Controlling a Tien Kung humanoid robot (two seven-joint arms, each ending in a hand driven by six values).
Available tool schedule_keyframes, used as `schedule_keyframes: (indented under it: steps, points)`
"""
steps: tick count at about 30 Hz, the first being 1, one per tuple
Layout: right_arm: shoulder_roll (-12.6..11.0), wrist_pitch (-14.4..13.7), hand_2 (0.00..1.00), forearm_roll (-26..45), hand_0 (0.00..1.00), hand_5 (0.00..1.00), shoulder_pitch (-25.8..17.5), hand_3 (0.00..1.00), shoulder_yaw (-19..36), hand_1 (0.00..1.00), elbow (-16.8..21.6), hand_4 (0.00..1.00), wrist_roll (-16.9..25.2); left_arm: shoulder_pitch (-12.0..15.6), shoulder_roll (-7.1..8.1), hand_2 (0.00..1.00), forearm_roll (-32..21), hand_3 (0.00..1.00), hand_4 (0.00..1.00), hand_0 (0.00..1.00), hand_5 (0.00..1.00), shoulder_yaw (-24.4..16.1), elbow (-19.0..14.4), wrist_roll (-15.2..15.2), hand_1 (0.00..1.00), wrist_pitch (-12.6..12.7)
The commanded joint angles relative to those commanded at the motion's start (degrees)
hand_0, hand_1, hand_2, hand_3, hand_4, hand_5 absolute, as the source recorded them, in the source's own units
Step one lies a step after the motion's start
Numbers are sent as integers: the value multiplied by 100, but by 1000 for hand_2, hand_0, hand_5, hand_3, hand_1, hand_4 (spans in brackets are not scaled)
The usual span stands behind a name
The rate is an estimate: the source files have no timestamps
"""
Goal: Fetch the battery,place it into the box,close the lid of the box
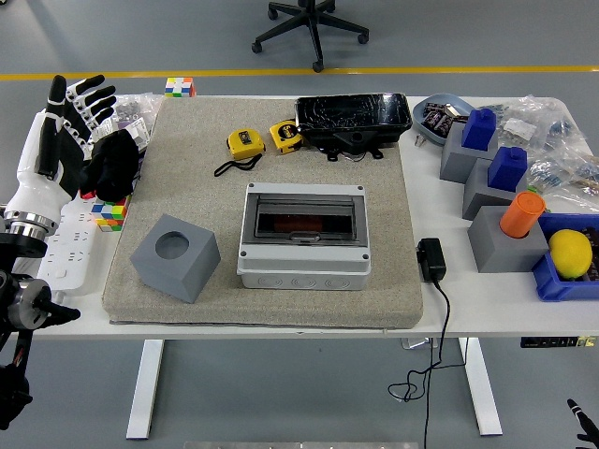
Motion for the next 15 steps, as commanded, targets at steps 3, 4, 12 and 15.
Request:
schedule_keyframes:
  steps: [3,4,12,15]
  points:
    - [43,-49,820,4,876,998,-80,852,40,841,0,998,46,31,-18,762,178,760,998,817,998,36,-88,-16,795,63]
    - [58,-68,820,-23,876,998,-108,852,87,841,0,998,53,40,-15,762,219,760,998,817,998,51,-106,-31,795,96]
    - [38,-93,808,239,853,998,-350,844,-91,827,0,998,103,93,16,752,165,749,998,804,998,97,-182,-57,791,120]
    - [35,-79,808,255,853,998,-372,844,-56,827,0,998,81,106,25,752,174,749,998,804,998,132,-171,-45,791,115]
